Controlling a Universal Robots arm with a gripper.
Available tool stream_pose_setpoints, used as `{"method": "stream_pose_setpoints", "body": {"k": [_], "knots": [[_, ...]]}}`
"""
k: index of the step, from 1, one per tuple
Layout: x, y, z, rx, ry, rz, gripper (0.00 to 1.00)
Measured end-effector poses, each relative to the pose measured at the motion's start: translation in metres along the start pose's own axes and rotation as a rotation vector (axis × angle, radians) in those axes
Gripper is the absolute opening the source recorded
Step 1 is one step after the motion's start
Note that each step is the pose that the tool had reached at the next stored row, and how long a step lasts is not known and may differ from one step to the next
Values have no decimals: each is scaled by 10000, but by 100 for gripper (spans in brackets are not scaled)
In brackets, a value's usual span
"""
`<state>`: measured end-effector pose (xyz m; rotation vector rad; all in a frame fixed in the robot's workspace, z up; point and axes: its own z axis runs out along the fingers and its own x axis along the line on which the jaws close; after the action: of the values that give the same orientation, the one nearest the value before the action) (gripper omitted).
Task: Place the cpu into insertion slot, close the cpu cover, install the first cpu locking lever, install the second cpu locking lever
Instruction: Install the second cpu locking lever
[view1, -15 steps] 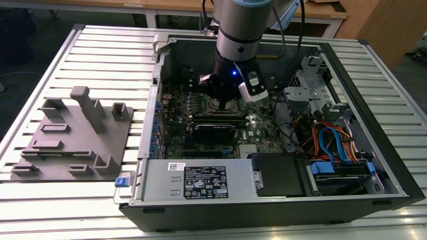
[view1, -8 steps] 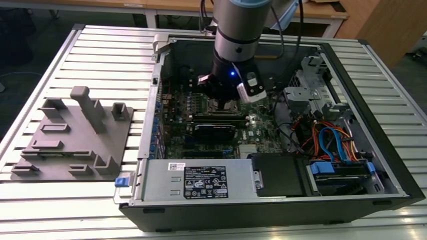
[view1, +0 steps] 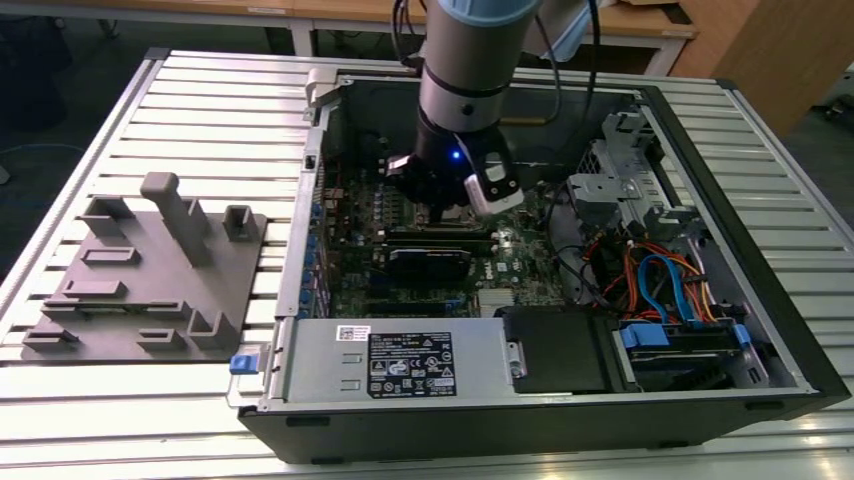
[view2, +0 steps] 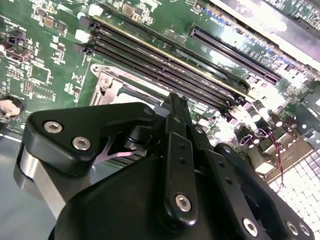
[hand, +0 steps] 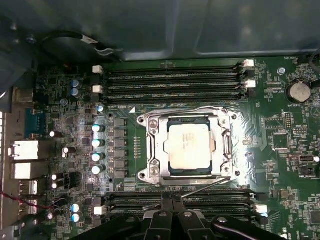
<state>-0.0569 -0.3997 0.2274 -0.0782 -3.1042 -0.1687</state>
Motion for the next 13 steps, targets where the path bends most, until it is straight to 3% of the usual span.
{"method": "stream_pose_setpoints", "body": {"k": [4, 6, 13], "knots": [[4, -44, 25, -239, 12, -8, 10], [4, -50, 30, -300, 19, -35, 10], [3, -66, 77, -334, 156, -183, 10]]}}
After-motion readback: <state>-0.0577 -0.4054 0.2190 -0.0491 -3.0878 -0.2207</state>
